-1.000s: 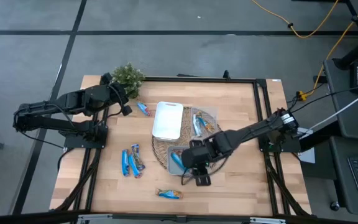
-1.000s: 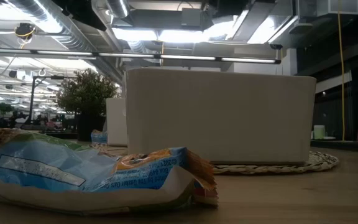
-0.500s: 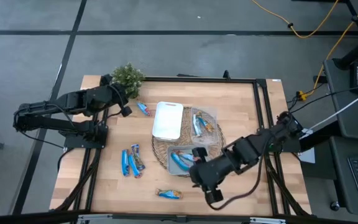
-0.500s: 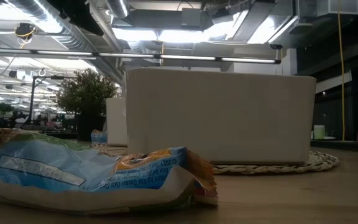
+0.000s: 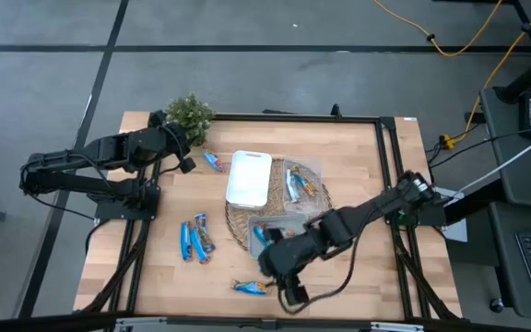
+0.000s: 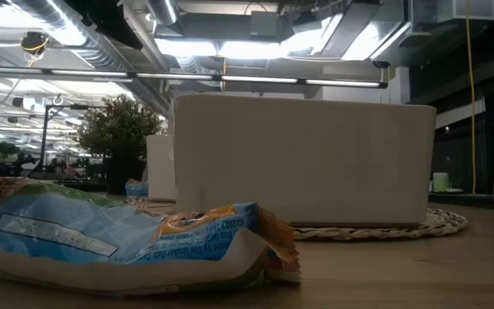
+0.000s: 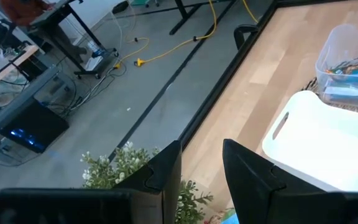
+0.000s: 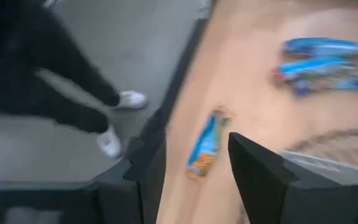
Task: Pick and place Granola Bars by type
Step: Put the yellow granola bar into the transparent bin
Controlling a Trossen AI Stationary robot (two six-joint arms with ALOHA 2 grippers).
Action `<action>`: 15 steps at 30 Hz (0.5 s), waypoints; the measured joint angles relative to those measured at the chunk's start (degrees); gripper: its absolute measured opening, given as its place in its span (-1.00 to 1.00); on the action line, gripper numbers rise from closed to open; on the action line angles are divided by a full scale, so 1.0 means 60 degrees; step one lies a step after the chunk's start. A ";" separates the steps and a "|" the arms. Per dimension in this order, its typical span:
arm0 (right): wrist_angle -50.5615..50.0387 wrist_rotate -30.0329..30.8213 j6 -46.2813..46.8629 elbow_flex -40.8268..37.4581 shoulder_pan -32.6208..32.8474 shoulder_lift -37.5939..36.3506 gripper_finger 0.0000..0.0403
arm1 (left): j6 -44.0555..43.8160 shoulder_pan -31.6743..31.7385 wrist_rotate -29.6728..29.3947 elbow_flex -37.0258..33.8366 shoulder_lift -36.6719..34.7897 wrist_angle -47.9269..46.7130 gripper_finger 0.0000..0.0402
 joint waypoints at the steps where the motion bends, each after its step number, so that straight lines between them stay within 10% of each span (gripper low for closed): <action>1: 0.0198 -0.0255 -0.0079 0.0000 0.0000 0.0166 -0.11 | 0.0002 -0.0001 0.0005 0.0000 0.0001 0.0000 -0.44; 15: 0.2075 -0.0203 0.1724 -0.0015 -0.0182 0.2178 -0.17 | 0.0016 -0.0003 0.0178 0.0000 -0.0003 -0.0453 -0.44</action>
